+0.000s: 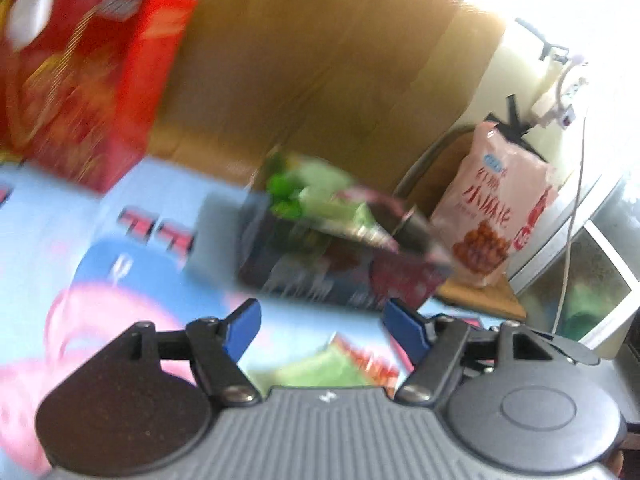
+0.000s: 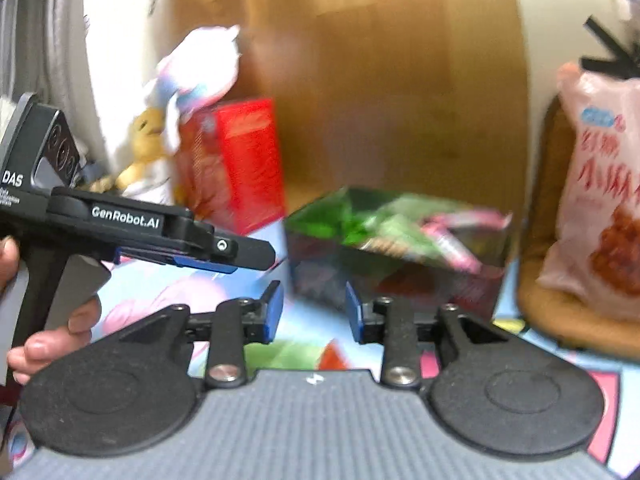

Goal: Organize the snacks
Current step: 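Grasp the second light green square packet with the left tool, then lower the packet into the tin box and release it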

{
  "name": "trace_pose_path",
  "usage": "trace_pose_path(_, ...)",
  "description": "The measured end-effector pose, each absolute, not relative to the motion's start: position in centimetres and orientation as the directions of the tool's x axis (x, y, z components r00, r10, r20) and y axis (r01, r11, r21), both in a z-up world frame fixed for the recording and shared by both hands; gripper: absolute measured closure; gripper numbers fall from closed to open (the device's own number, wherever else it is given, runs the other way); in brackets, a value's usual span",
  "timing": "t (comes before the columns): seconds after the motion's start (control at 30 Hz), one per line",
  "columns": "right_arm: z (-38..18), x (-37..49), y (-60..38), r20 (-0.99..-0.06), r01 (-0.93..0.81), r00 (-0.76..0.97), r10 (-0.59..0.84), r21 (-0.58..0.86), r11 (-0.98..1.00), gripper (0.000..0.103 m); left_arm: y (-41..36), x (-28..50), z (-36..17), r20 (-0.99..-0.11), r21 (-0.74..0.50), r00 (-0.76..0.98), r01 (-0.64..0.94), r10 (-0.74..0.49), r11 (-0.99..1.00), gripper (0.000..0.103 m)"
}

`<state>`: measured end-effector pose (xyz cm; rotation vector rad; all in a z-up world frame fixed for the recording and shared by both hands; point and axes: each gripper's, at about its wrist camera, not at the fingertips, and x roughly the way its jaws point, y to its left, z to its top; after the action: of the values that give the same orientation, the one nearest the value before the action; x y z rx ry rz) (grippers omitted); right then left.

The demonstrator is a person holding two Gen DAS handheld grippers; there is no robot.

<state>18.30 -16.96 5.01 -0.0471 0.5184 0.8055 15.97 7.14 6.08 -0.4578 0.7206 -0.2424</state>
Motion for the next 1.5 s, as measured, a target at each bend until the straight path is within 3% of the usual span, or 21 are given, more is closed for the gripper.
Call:
trace_pose_path(0.1,3.4,17.4,-15.5,-0.511,-0.723,0.529,0.678,0.147,0.675,0.057,8.1,14.5,4.2,-0.593,-0.533,0.708,0.011,-0.383,0.846,0.033)
trace_pose_path(0.37,1.1,15.7,-11.7,-0.585,-0.754,0.550,0.596,-0.041,0.656,0.053,8.4,14.1,1.4,-0.612,-0.589,0.677,-0.048,-0.408,0.807,0.037)
trace_pose_path(0.43,0.6,16.0,-11.7,-0.593,-0.740,0.558,0.581,-0.039,0.671,0.052,8.1,14.3,1.3,-0.608,-0.591,0.680,-0.044,-0.409,0.806,0.055)
trace_pose_path(0.47,0.3,16.3,-11.7,-0.598,-0.736,0.554,0.579,-0.027,0.677,0.052,8.0,14.6,1.1,-0.611,-0.596,0.672,-0.045,-0.417,0.801,0.059)
trace_pose_path(0.5,0.2,16.6,-11.9,-0.597,-0.732,0.546,0.587,-0.001,0.681,0.053,8.0,14.6,0.9,-0.609,-0.601,0.674,-0.048,-0.418,0.798,0.058)
trace_pose_path(0.67,0.7,15.1,-12.5,-0.565,-0.717,0.570,0.597,0.014,0.697,0.081,7.9,13.4,1.2,-0.606,-0.598,0.669,-0.028,-0.429,0.801,0.064)
trace_pose_path(0.93,0.3,9.3,-14.3,-0.512,-0.731,0.579,0.635,0.020,0.683,0.084,6.1,8.2,1.7,-0.610,-0.522,0.656,0.088,-0.444,0.848,0.064)
trace_pose_path(1.17,-0.4,4.7,-17.4,-0.487,-0.717,0.563,0.668,0.115,0.688,0.084,4.0,3.7,1.6,-0.613,-0.461,0.637,0.191,-0.467,0.866,0.064)
trace_pose_path(1.3,-0.8,3.3,-19.0,-0.479,-0.694,0.546,0.687,0.200,0.691,0.080,3.2,2.4,1.7,-0.617,-0.433,0.627,0.233,-0.475,0.871,0.059)
trace_pose_path(1.37,-0.8,3.0,-19.6,-0.477,-0.681,0.548,0.687,0.223,0.698,0.070,3.3,2.2,1.9,-0.613,-0.434,0.626,0.242,-0.481,0.868,0.056)
trace_pose_path(1.43,-0.7,3.0,-20.0,-0.467,-0.664,0.570,0.676,0.223,0.714,0.045,3.8,2.4,2.1,-0.607,-0.448,0.629,0.234,-0.486,0.863,0.056)
trace_pose_path(1.5,-0.6,3.0,-20.2,-0.459,-0.653,0.590,0.664,0.212,0.727,0.040,4.3,2.5,2.3,-0.598,-0.461,0.638,0.223,-0.486,0.859,0.056)
